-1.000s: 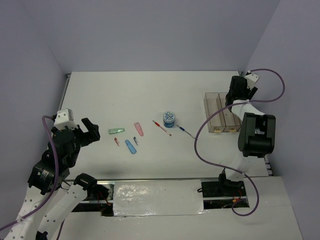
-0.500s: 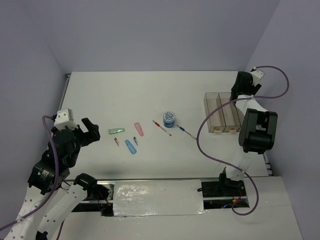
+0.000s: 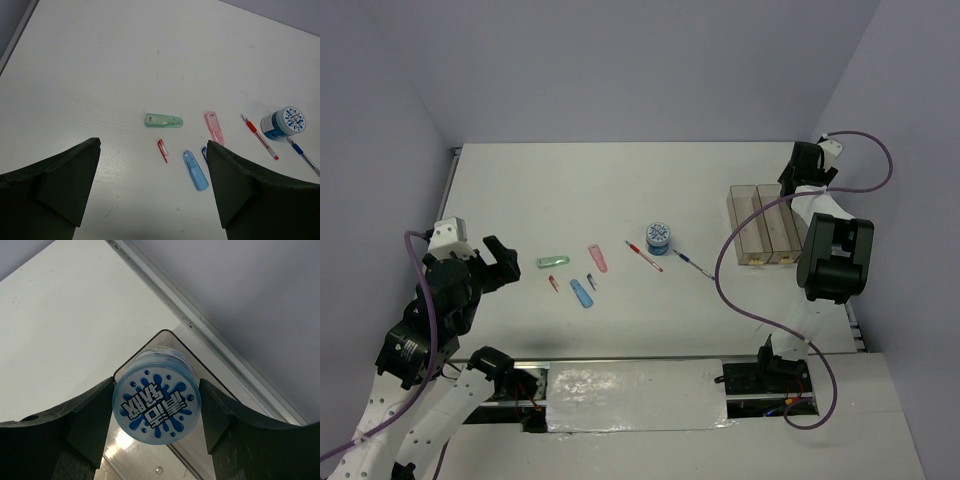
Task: Sort the stationery into containers
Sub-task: Place the stationery in the storage box, then pick up the stationery from the center of the board.
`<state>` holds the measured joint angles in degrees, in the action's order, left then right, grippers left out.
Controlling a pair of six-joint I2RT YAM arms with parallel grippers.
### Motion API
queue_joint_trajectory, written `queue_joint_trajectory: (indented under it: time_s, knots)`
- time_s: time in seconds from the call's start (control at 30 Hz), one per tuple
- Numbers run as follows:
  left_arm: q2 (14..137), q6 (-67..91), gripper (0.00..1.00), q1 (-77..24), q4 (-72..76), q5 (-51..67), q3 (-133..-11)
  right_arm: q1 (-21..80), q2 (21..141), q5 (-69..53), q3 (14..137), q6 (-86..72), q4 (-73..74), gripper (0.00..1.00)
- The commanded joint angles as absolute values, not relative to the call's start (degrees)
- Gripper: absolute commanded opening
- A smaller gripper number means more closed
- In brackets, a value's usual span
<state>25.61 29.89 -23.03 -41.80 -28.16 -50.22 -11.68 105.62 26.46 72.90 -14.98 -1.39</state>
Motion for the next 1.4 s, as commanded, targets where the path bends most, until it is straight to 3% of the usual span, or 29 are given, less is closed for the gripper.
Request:
queue_joint_trajectory:
  time_s: [0.0, 0.27, 0.33, 0.7, 0.9, 1.17, 1.37]
  knots:
    - [25.2, 28.5, 0.99, -23.3, -38.9, -27.9, -50.0, -12.0, 105.1, 26.7, 75.9, -15.6, -3.2, 0.20]
    - [25.1, 28.4, 0.99, -23.3, -39.0, -27.8, -50.0, -12.0, 104.8, 27.5, 75.5, -16.5, -2.5, 0.66]
    - [25.1, 28.5, 0.99, -23.3, -39.0, -27.9, -50.0, -12.0, 104.8, 27.5, 75.5, -16.8, -2.1, 0.96]
    - [25.1, 28.5, 0.99, -23.3, -39.1, -28.3, -50.0, -10.5, 99.2, 25.0, 74.6, -19.4, -0.4, 1.00]
    - [25.6, 28.9, 0.99, -23.3, -39.5, -28.9, -50.1, -3.0, 92.5, 21.0, 73.3, -21.8, 3.2, 1.00]
    - [25.2, 29.5, 0.99, -23.3, -40.2, -30.2, -50.4, 20.1, 84.8, 25.0, 66.6, -20.1, 7.4, 1.00]
    - [25.6, 29.7, 0.99, -23.3, -40.4, -30.9, -50.4, 34.4, 88.3, 25.5, 72.1, -20.8, 15.2, 1.00]
